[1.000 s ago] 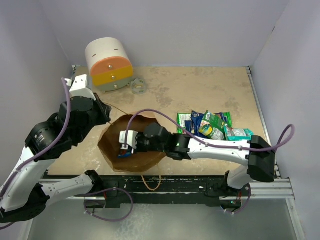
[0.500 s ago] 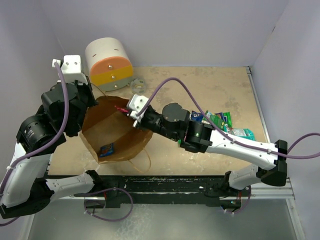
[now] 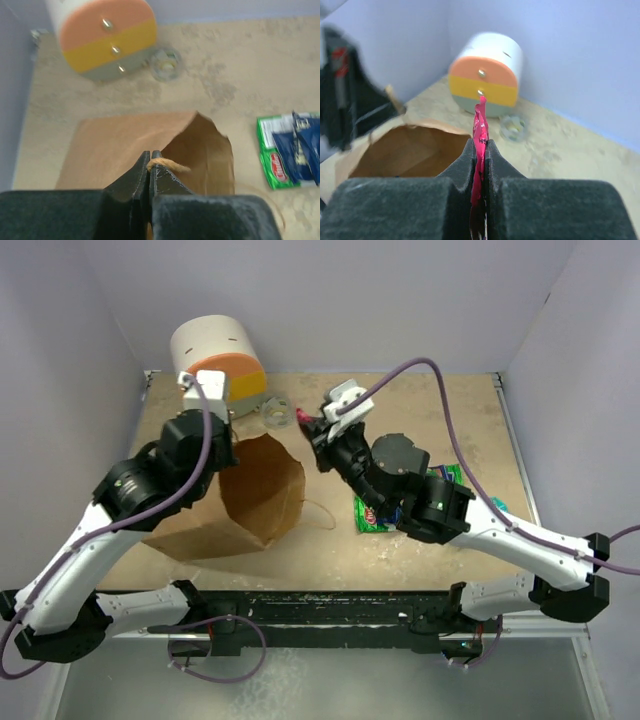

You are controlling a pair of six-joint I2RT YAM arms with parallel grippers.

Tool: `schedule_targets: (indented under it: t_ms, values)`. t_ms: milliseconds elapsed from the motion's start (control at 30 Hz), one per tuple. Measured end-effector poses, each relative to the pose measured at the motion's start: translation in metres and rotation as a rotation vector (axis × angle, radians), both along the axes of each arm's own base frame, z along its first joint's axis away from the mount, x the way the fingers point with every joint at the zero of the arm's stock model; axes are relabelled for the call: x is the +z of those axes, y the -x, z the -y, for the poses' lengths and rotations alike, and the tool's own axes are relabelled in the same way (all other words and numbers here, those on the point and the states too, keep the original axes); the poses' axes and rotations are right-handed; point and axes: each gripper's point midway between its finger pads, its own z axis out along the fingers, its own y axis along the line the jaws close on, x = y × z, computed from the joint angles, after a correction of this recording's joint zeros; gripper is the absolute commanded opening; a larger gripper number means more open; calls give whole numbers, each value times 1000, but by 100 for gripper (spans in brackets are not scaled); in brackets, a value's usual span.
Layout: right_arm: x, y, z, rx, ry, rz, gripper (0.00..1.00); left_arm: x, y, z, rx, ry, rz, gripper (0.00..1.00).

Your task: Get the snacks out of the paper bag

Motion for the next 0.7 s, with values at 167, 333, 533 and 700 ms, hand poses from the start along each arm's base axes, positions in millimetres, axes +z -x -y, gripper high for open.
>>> schedule_targets:
  t_ms: [167, 333, 533, 700]
  values:
    - [-37, -51, 62, -265, -19, -190, 0, -58, 5, 35, -80, 78, -169, 0]
    - [-115, -88, 140, -573, 22, -401, 0, -64, 16, 54, -141, 195, -231, 0]
    - [-205, -88, 235, -899, 151, -617, 0, -66, 32, 57, -169, 292, -263, 0]
    - [-245, -86, 301, -1089, 185, -727, 0, -62, 38, 58, -183, 336, -265, 0]
